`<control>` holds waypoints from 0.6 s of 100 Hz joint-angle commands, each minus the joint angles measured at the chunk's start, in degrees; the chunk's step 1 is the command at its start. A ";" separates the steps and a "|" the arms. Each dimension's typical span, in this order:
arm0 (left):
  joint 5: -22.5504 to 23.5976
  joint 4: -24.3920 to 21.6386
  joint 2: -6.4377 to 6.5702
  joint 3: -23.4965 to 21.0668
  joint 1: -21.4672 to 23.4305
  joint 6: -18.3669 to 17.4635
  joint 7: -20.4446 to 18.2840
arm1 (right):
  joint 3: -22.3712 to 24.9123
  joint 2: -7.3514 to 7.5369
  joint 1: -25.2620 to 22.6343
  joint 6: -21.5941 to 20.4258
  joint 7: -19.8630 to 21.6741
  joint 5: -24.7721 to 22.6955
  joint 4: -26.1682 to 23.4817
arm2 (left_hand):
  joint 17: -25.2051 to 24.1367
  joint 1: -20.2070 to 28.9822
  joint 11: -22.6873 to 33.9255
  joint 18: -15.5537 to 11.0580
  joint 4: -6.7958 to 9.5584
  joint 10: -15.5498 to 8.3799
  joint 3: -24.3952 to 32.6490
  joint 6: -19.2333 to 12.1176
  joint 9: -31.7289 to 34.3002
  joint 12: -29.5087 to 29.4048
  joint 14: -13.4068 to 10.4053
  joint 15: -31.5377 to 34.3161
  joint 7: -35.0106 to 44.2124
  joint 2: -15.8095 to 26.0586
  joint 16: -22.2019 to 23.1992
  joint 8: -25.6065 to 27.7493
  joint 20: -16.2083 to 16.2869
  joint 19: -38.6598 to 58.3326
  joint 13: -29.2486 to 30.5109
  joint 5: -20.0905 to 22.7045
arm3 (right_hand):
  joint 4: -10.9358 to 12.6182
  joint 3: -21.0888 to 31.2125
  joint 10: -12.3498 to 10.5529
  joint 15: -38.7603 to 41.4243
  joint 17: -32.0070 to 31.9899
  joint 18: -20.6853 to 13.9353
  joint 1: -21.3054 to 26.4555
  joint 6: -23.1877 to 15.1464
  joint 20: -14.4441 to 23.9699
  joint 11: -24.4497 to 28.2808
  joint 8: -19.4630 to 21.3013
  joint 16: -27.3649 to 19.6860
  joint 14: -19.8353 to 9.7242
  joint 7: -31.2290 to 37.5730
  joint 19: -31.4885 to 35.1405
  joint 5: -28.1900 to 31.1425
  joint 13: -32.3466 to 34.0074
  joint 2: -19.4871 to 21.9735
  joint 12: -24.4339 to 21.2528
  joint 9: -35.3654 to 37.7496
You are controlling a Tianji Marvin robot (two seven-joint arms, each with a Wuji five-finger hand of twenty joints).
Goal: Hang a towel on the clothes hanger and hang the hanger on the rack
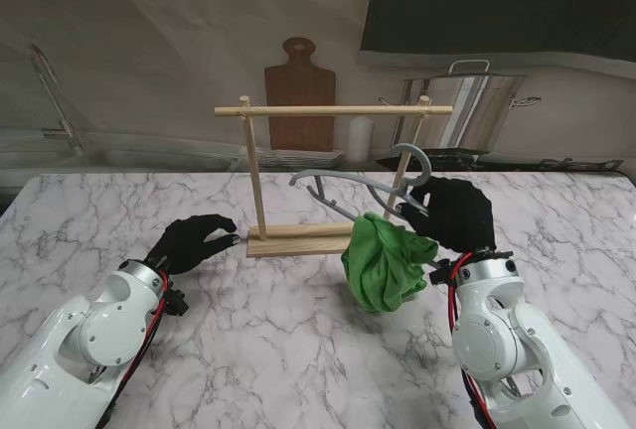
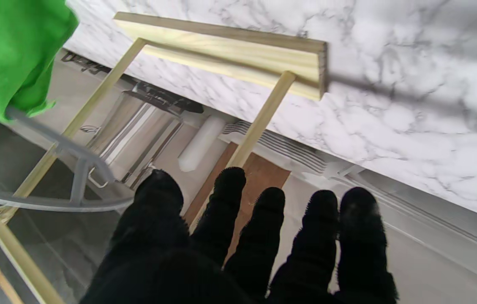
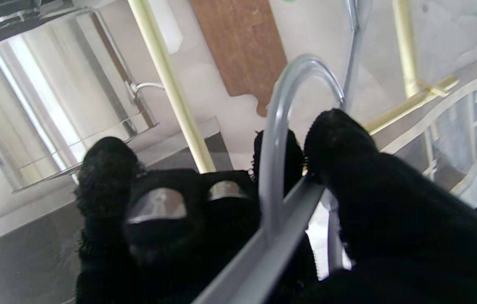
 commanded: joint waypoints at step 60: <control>2.93 4.37 0.15 1.51 -1.10 2.12 -0.26 | -10.05 -2.95 13.25 14.92 -5.52 0.74 5.63 | -1.43 1.84 -0.08 1.48 0.24 -0.89 -0.80 -1.00 -0.69 0.87 -1.04 -0.21 1.09 2.85 0.81 3.39 -0.46 -47.72 0.01 2.54 | 2.86 2.33 5.51 5.85 0.85 0.47 1.51 1.99 -0.70 1.51 -0.52 -0.63 -6.24 -0.45 4.41 3.09 1.07 -0.68 -1.28 6.02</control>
